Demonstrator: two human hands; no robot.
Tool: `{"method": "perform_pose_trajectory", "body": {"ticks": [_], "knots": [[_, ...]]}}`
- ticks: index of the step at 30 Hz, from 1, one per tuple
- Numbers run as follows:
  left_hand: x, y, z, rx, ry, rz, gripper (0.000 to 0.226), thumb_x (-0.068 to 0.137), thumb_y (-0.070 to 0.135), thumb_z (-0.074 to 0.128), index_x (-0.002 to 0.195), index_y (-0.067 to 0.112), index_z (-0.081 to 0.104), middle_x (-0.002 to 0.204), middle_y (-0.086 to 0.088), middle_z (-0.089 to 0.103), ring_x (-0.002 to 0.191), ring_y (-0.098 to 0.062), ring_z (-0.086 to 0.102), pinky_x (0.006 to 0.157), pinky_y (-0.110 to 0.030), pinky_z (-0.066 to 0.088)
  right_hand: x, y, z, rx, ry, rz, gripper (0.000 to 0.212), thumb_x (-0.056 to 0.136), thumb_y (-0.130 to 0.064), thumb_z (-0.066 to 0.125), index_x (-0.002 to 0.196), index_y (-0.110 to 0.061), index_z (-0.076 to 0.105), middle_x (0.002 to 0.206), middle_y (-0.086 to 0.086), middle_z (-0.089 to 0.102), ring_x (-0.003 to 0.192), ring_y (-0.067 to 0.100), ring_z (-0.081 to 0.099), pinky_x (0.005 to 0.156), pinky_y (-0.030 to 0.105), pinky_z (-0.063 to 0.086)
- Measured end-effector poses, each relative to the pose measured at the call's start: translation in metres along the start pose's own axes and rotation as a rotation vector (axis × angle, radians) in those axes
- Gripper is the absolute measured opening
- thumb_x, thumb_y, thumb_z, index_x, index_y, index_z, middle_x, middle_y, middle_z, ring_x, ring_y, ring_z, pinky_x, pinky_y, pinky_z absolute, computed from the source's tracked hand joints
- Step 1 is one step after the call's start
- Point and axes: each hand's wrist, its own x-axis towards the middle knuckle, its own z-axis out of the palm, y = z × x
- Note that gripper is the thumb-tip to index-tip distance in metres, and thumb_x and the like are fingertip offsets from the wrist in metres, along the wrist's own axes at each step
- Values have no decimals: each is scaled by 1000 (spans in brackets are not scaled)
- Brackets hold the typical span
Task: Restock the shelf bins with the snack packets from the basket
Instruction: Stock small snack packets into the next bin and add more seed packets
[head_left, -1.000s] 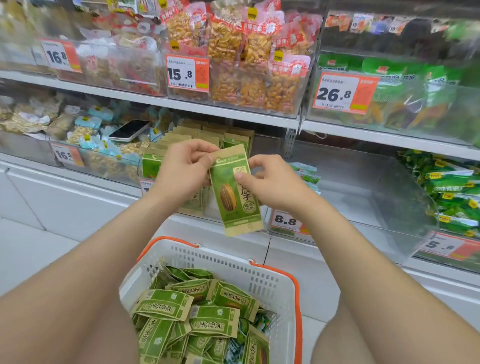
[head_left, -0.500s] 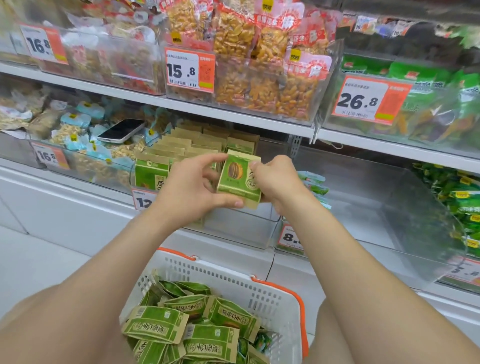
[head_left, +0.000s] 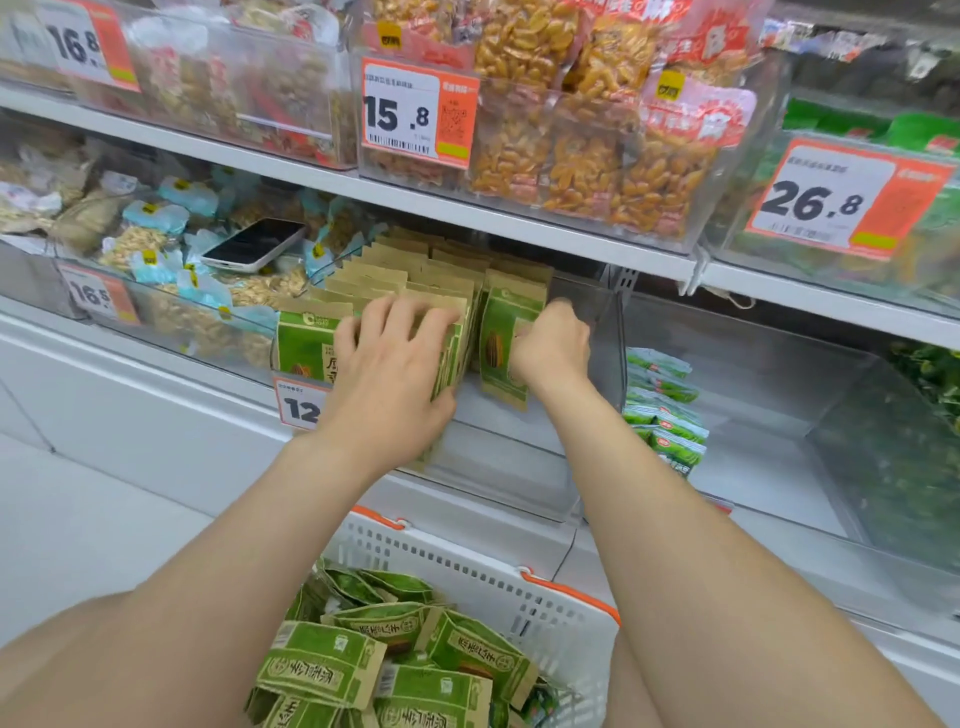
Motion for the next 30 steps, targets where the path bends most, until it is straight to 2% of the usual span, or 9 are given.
{"method": "perform_pose_trajectory", "body": {"ticks": [7,10,14,16,18,22,25,28,30], "knots": [[0,0,2,-20,10,-3,72,78,32,77,145,30,49,139,1,47,137,-28,34,108,-48,26,14,8,14,21,42,0,23,99,-13,63,120,-6,60,126,20,63,116,43,60,82,36,44],[-2,3,-2,-43,40,10,68,80,34,77,143,29,50,138,1,47,136,-27,35,108,-48,27,17,8,15,57,42,43,41,99,-16,68,132,-2,47,129,21,60,118,42,61,86,41,49],[-6,10,-11,-77,169,16,53,81,31,76,131,26,59,135,-2,49,133,-29,39,103,-45,28,15,8,12,75,34,78,53,98,-17,68,138,-1,38,131,20,59,120,41,60,81,37,44],[-9,13,-18,-111,251,32,36,83,27,74,118,24,63,123,-2,52,121,-29,44,96,-42,32,13,9,7,58,-6,92,53,96,-16,68,138,0,41,133,20,58,122,41,60,84,38,46],[-14,15,-24,-183,281,59,15,88,24,71,102,21,63,99,2,55,99,-25,49,83,-41,41,8,9,0,-28,-46,43,36,94,-18,67,124,-2,56,128,19,61,117,41,62,82,35,46],[-31,13,-28,-259,-2,12,9,95,34,61,87,31,59,57,12,58,57,-10,58,57,-34,52,-13,10,-16,-210,-91,-201,8,96,-13,57,95,-8,51,115,23,56,103,44,58,78,36,42],[-45,13,-24,-98,-309,46,14,96,40,55,90,32,64,73,13,68,71,-16,68,57,-30,49,-26,21,-11,-271,-84,-329,10,96,-14,53,88,-8,53,99,21,58,99,45,57,73,38,40],[-54,17,-24,-23,-497,85,13,97,44,56,96,34,65,85,12,70,83,-18,69,60,-31,42,-26,30,-5,-258,-107,-291,19,98,-22,59,108,-9,67,110,22,64,109,45,58,82,43,46],[-55,19,-23,-5,-536,104,14,98,44,55,98,35,65,88,12,70,85,-19,69,59,-31,42,-17,29,-8,-189,-57,-226,21,98,-21,59,108,-6,69,113,24,65,109,46,61,82,40,48]]}}
